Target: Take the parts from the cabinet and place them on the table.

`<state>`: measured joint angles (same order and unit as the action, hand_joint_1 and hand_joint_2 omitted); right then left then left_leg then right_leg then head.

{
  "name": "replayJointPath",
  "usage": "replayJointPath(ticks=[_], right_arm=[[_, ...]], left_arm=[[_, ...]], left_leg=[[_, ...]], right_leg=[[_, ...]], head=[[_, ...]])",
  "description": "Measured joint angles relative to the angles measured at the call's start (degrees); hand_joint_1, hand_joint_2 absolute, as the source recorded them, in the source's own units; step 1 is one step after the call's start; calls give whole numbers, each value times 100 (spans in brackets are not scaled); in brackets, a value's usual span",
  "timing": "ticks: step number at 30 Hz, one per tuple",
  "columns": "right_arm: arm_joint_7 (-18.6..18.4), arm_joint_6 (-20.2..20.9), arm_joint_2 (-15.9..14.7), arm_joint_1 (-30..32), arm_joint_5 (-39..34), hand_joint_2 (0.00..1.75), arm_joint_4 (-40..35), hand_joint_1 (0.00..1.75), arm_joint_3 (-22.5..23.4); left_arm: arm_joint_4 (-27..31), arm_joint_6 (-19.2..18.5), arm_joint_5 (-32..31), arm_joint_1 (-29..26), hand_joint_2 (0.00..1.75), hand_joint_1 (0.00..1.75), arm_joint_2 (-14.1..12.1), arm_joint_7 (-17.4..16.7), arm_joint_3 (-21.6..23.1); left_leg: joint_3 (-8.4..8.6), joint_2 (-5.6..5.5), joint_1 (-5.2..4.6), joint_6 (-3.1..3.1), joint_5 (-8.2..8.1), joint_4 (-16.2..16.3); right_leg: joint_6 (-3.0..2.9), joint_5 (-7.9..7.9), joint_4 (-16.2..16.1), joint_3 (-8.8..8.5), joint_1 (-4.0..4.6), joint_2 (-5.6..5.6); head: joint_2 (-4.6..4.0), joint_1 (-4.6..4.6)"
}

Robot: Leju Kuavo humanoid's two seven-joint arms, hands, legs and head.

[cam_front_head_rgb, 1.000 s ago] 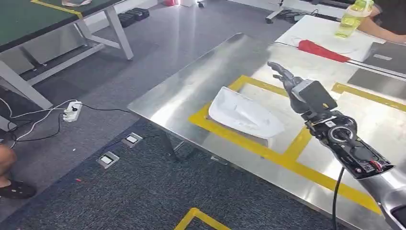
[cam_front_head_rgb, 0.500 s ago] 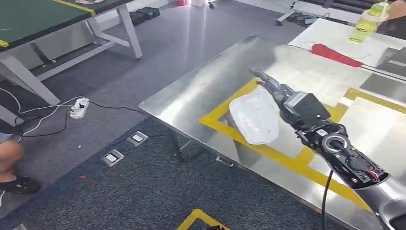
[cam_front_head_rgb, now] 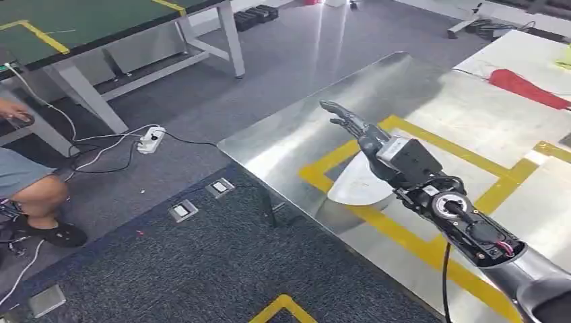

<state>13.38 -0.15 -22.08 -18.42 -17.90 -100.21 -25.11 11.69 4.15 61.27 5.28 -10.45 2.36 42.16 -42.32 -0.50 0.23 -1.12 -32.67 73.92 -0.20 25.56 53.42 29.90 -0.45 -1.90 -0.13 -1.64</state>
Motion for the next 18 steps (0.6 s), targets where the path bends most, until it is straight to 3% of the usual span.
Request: replayJointPath(ticks=[1, 3, 4, 5, 6, 8, 9, 10, 11, 12, 13, 14, 15, 16, 18], right_arm=[[2, 0, 9, -3, 0, 0, 0, 0, -13], [4, -2, 19, -18, 0, 0, 0, 0, -31], [9, -2, 26, -33, 0, 0, 0, 0, -35], [9, -2, 31, -47, 0, 0, 0, 0, -37], [9, -2, 33, -64, 0, 0, 0, 0, -48], [7, -2, 44, -61, 0, 0, 0, 0, -70], [9, -2, 46, -75, 0, 0, -4, 0, -70], [9, -4, 48, -76, 0, 0, -11, 0, -66], [17, -2, 50, -77, 0, 0, -24, 0, -65], [15, -2, 50, -76, -2, 0, -28, 0, -66], [2, -2, 50, -70, -28, 0, -24, 0, -68], [-2, -2, 50, -67, -50, 0, -17, 0, -72], [-4, 0, 50, -67, -85, 0, -2, 0, -74], [-4, 0, 50, -70, -96, 0, 13, 0, -74], [0, 0, 50, -87, -109, 0, 22, 0, -74]], left_arm=[[0, 0, 0, -5, 0, 0, 2, 0, 0], [0, 0, 0, -12, 0, 0, 0, 0, 0], [0, 0, 0, -10, 0, 0, -9, 0, 0], [0, 0, 0, 1, 0, 0, -15, 0, 0], [0, 0, 0, 2, 0, 0, -15, 0, 0], [0, 0, 0, -4, 0, 0, -18, 0, 0], [0, 0, 0, -11, 0, 0, -20, 0, 0], [0, 0, 0, -24, 0, 0, -7, 0, 2], [0, 2, 0, -18, 0, 0, -9, 0, 2], [0, 0, 0, -14, 0, 0, -11, 0, 2], [0, 0, 0, -10, 0, 0, -9, 0, 2], [0, 0, 0, -8, 0, 0, -4, 0, 4], [0, 0, 0, -9, 0, 0, 2, 0, 7], [0, 0, 0, -11, 0, 0, 4, 0, 9], [0, 2, 0, -13, 0, 0, 15, 0, 18]], left_leg=[[98, 2, -1, 12, 187, -240], [700, 88, -18, 79, 766, -1431], [975, 296, -53, 132, 926, -1928], [1027, 394, -105, 155, 893, -2066], [1001, 287, -105, 171, 907, -2068], [983, 188, -118, 187, 901, -2064], [1015, 134, -76, 226, 929, -2129], [1057, 104, -47, 237, 944, -2160], [1069, 86, -37, 258, 943, -2165], [1078, 66, -38, 271, 938, -2164], [1080, 20, -38, 281, 931, -2163], [1080, -21, -39, 284, 928, -2157], [1085, -57, -39, 285, 922, -2151], [1098, -97, -35, 277, 912, -2145], [1130, -234, -6, 223, 871, -2096]], right_leg=[[-3, 13, 0, -13, 8, -57], [6, 52, 0, -70, 21, -172], [20, 72, 0, -95, 26, -220], [55, 100, 18, -92, 80, -249], [72, 105, 8, -98, 64, -273], [107, 117, -10, -120, 54, -366], [146, 144, -4, -138, 80, -412], [169, 235, 100, -117, 26, -211], [188, 426, 412, 24, 21, 5], [212, 681, 937, 270, 21, 124], [231, 903, 1510, 561, 13, 164], [253, 1023, 1949, 805, 3, 172], [264, 995, 2093, 917, -8, 172], [270, 830, 1945, 885, -22, 171], [293, 217, 940, 457, -70, 214]], head=[[0, 2], [0, 9], [0, 13], [0, 13], [0, -11], [0, -4], [0, -7], [0, -11], [0, -15], [0, -72], [0, -118], [0, -125], [0, -133], [0, -142], [0, -164]])
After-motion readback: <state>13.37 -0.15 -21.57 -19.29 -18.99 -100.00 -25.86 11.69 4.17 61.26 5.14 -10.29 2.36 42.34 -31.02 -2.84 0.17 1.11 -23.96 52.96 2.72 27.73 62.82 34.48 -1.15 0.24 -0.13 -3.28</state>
